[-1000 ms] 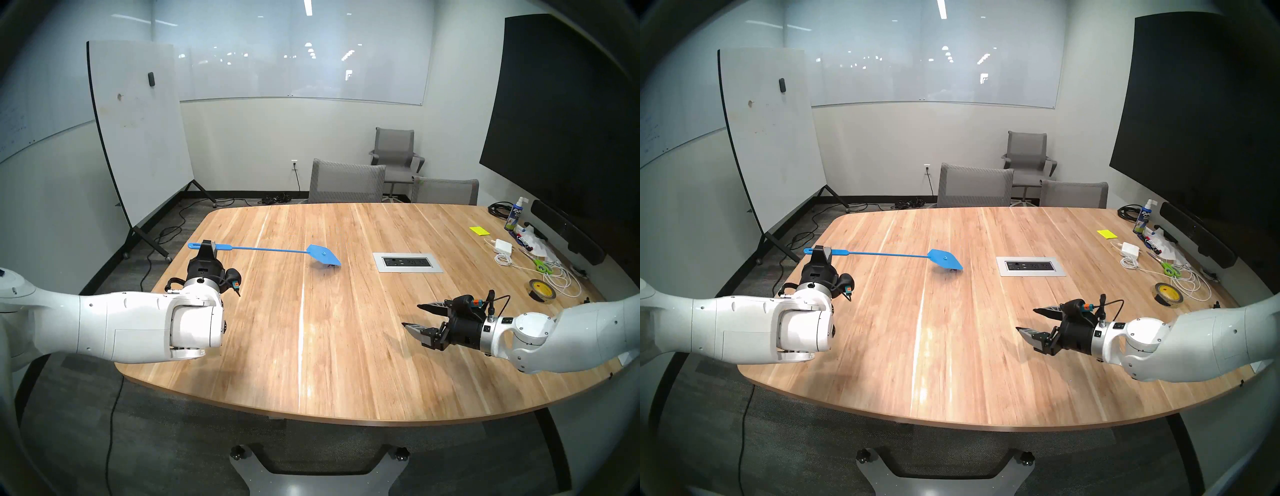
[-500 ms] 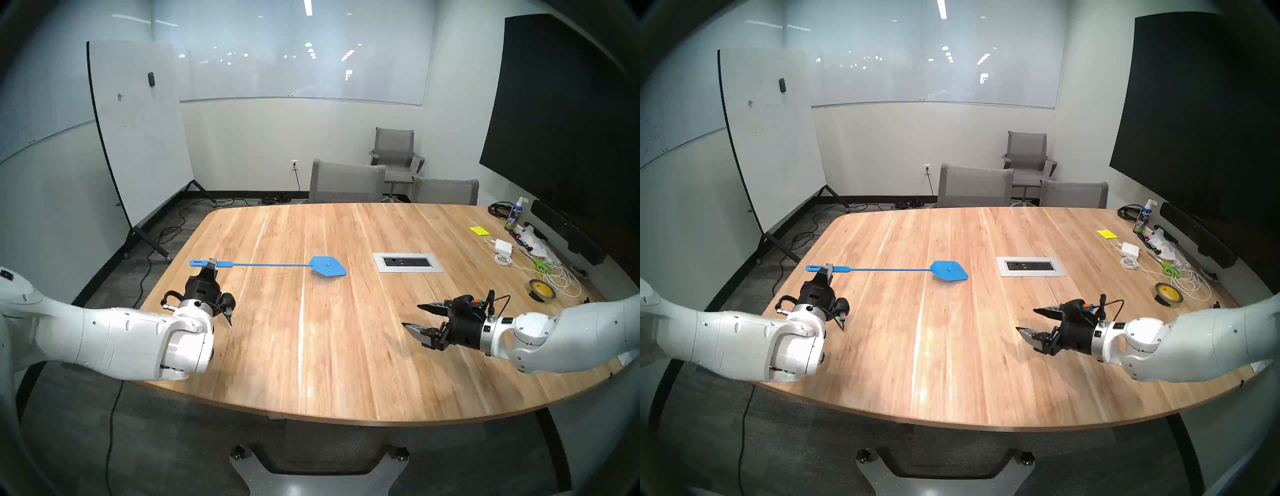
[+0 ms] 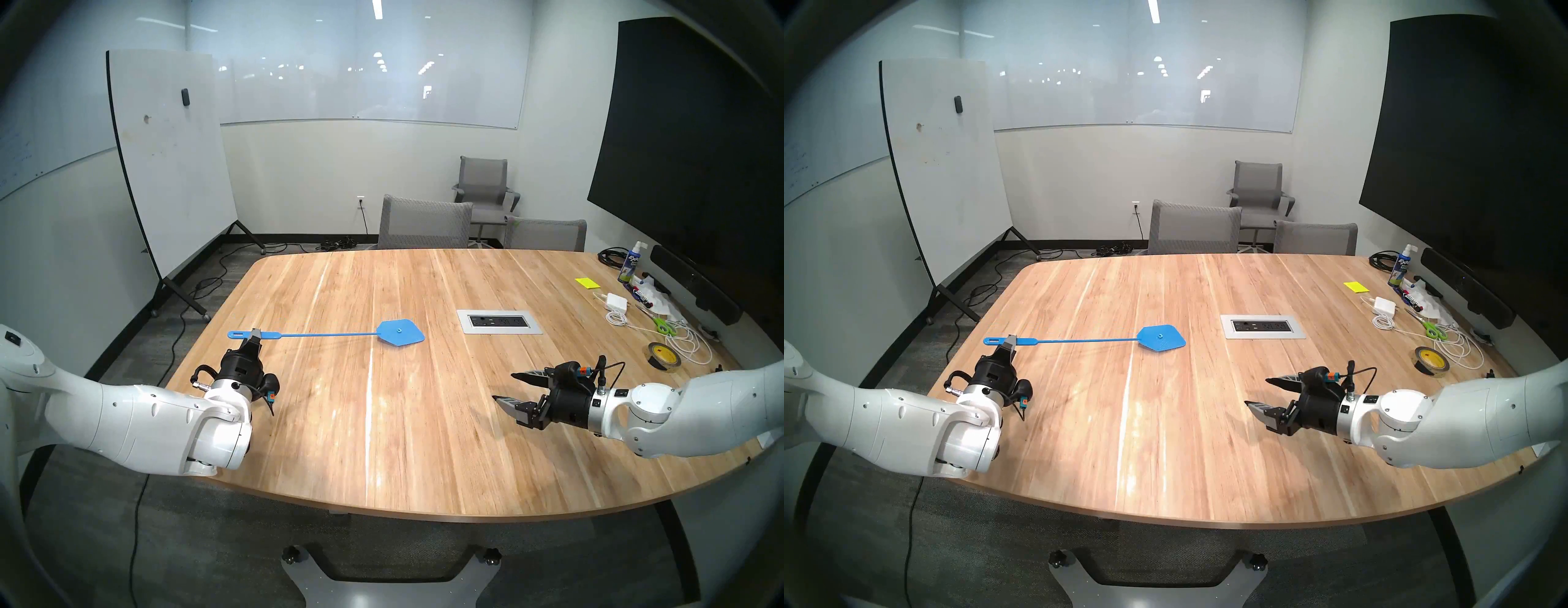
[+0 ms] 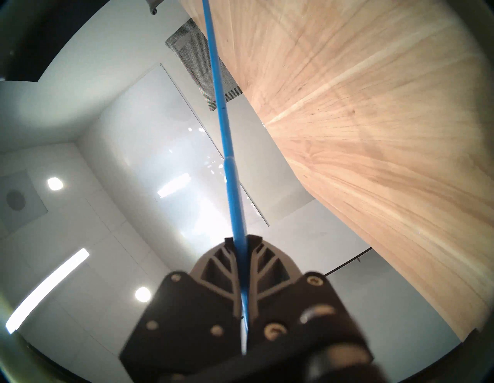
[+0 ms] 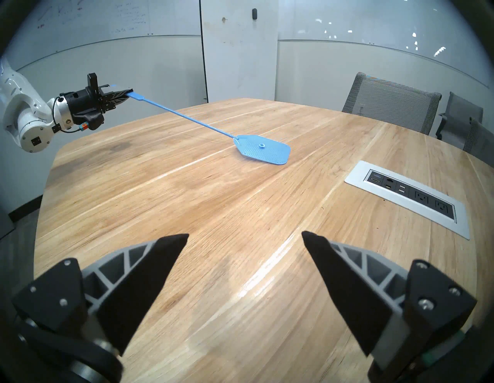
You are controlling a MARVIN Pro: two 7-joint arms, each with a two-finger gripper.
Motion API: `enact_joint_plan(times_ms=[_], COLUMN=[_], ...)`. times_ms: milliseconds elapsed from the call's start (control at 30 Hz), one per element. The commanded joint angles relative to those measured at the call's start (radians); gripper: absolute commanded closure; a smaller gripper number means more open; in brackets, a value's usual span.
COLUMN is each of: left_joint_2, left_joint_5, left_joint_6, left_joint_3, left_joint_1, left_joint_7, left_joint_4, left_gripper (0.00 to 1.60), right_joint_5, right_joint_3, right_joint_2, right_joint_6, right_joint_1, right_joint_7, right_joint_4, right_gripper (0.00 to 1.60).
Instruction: Swat a bug on table
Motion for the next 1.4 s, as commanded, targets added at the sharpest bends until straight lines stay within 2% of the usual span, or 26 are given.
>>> enact_joint_plan(times_ms=[0, 200, 567, 733, 900, 1067, 1267, 1300, 1367], left_joint_2=[0.002, 0.024, 0.084, 0.102, 0.107, 0.093, 0.045, 0.005, 0.005], left_joint_5=[-0.051, -0.098, -0.239, -0.295, -0.332, -0.361, -0.371, -0.389, -0.389], left_joint_6=[-0.001, -0.001, -0.001, -0.001, -0.001, -0.001, -0.001, -0.001, -0.001], left_joint_3=[-0.083, -0.148, -0.266, -0.29, -0.291, -0.263, -0.22, -0.193, -0.193], left_joint_1=[-0.053, -0.092, -0.122, -0.125, -0.127, -0.115, -0.093, -0.086, -0.086], left_joint_7=[0.011, 0.021, 0.027, 0.041, 0.055, 0.069, 0.082, 0.084, 0.084], left_joint_4=[-0.036, -0.086, -0.211, -0.239, -0.244, -0.214, -0.157, -0.125, -0.125], left_gripper=[1.6, 1.6, 1.6, 1.6, 1.6, 1.6, 1.6, 1.6, 1.6], right_joint_5=[0.001, 0.001, 0.001, 0.001, 0.001, 0.002, 0.001, 0.001, 0.001], right_joint_3=[0.009, 0.009, 0.01, 0.01, 0.01, 0.01, 0.01, 0.01, 0.01], right_joint_2=[-0.001, -0.001, -0.001, 0.0, 0.0, 0.0, 0.0, 0.0, 0.0], right_joint_6=[-0.003, -0.003, -0.003, -0.003, -0.003, -0.003, -0.003, -0.003, -0.003], right_joint_1=[0.011, 0.011, 0.011, 0.011, 0.011, 0.011, 0.011, 0.011, 0.011], right_joint_7=[0.0, 0.0, 0.0, 0.0, 0.001, 0.001, 0.001, 0.001, 0.001], right_joint_4=[0.001, 0.001, 0.001, 0.001, 0.001, 0.001, 0.001, 0.001, 0.001], right_gripper=[0.0, 0.0, 0.0, 0.0, 0.0, 0.0, 0.0, 0.0, 0.0])
